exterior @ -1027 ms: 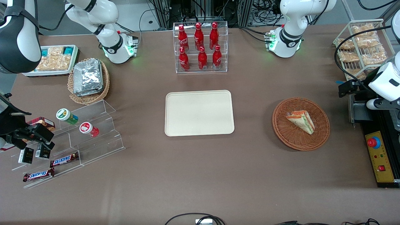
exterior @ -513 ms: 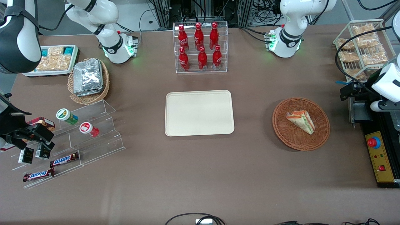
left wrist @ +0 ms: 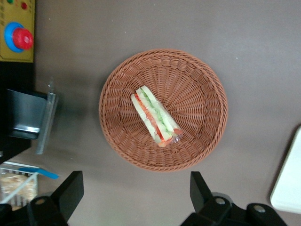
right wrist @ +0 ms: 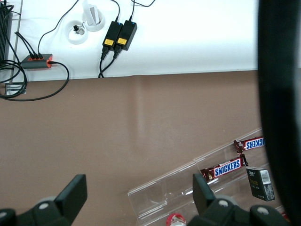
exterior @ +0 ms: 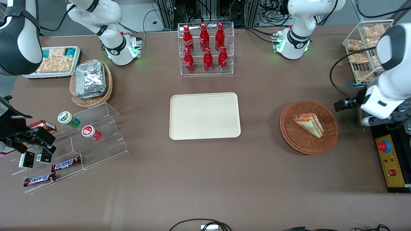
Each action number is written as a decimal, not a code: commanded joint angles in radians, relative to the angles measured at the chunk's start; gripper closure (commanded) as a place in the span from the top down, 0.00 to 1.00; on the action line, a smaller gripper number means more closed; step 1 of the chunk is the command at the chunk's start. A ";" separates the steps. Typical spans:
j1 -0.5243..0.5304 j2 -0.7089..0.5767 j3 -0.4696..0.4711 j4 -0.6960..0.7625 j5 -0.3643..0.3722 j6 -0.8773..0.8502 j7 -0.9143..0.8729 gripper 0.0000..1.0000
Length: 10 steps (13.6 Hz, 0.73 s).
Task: Place sandwich from basket to tray
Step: 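Move the left gripper over the wicker basket toward the wrapped sandwich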
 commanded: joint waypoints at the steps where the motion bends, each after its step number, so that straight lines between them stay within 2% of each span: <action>1: -0.007 -0.076 0.004 -0.198 -0.027 0.158 -0.130 1.00; 4: -0.010 -0.077 0.001 -0.326 -0.024 0.322 -0.224 1.00; 10: -0.034 -0.014 -0.002 -0.421 -0.024 0.505 -0.431 1.00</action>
